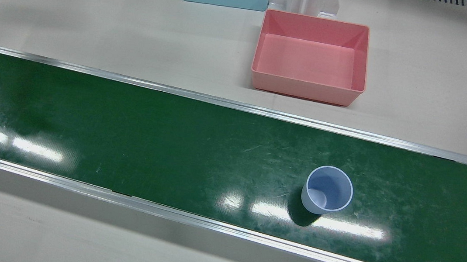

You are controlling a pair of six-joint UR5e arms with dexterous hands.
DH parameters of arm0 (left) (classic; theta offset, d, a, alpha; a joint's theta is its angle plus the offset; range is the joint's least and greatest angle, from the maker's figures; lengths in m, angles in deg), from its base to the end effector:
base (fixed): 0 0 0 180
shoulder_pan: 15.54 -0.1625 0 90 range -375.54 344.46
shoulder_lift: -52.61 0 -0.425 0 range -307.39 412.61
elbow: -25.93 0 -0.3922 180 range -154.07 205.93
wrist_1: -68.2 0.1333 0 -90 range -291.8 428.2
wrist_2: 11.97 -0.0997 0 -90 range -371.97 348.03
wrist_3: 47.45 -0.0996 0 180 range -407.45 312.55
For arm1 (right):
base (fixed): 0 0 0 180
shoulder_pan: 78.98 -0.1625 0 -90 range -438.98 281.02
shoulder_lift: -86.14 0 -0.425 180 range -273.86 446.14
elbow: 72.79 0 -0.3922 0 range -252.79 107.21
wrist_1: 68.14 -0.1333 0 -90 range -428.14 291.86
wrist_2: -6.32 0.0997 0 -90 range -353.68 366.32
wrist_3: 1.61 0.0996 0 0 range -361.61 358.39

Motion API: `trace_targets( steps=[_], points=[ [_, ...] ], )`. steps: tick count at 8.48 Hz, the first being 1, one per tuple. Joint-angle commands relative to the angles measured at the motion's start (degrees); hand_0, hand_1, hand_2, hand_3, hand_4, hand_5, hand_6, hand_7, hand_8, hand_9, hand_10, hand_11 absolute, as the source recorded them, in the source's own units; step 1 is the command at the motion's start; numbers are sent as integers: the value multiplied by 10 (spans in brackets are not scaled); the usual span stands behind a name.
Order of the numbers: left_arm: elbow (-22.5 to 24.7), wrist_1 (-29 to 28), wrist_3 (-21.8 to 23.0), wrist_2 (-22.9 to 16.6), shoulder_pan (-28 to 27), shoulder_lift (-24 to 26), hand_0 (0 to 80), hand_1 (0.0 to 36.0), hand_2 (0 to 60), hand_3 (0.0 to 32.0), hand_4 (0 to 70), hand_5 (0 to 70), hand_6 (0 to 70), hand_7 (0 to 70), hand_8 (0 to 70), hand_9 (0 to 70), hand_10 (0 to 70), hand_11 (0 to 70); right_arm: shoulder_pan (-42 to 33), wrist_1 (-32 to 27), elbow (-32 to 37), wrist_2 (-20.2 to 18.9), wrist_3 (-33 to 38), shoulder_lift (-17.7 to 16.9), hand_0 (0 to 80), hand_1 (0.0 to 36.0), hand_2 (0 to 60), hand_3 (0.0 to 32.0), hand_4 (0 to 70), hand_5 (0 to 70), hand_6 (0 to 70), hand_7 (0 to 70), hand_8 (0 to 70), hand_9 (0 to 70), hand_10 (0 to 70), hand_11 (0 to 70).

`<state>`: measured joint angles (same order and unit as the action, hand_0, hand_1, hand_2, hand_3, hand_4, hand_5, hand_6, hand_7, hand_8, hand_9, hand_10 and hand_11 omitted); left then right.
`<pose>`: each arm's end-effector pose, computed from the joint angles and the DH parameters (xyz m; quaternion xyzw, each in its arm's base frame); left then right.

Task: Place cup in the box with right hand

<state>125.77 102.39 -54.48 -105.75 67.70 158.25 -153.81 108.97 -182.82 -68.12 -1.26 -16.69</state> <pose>-0.0609 -0.5629 0.5166 -0.0235 0.6511 -0.7503 0.1124 0.0480 -0.4344 0.6091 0.0164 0.7643 -0.6443 0.0208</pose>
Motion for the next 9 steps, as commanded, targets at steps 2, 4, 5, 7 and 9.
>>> trace_targets(
  steps=[2, 4, 5, 7, 9],
  points=[
    [0, 0, 0, 0, 0, 0, 0, 0, 0, 0, 0, 0, 0, 0, 0, 0, 0, 0, -1, 0, 0, 0, 0, 0, 800, 250, 0, 0, 263, 140, 160, 573, 309, 393, 241, 371],
    [0, 0, 0, 0, 0, 0, 0, 0, 0, 0, 0, 0, 0, 0, 0, 0, 0, 0, 0, 0, 0, 0, 0, 0, 800, 249, 0, 0, 254, 140, 158, 564, 307, 389, 240, 369],
    [0, 0, 0, 0, 0, 0, 0, 0, 0, 0, 0, 0, 0, 0, 0, 0, 0, 0, 0, 0, 0, 0, 0, 0, 800, 248, 0, 0, 258, 140, 159, 570, 308, 392, 242, 372],
    [0, 0, 0, 0, 0, 0, 0, 0, 0, 0, 0, 0, 0, 0, 0, 0, 0, 0, 0, 0, 0, 0, 0, 0, 800, 251, 0, 0, 260, 140, 160, 574, 309, 392, 241, 371],
    [0, 0, 0, 0, 0, 0, 0, 0, 0, 0, 0, 0, 0, 0, 0, 0, 0, 0, -1, 0, 0, 0, 0, 0, 800, 252, 0, 0, 265, 141, 161, 576, 311, 395, 244, 376]
  ],
)
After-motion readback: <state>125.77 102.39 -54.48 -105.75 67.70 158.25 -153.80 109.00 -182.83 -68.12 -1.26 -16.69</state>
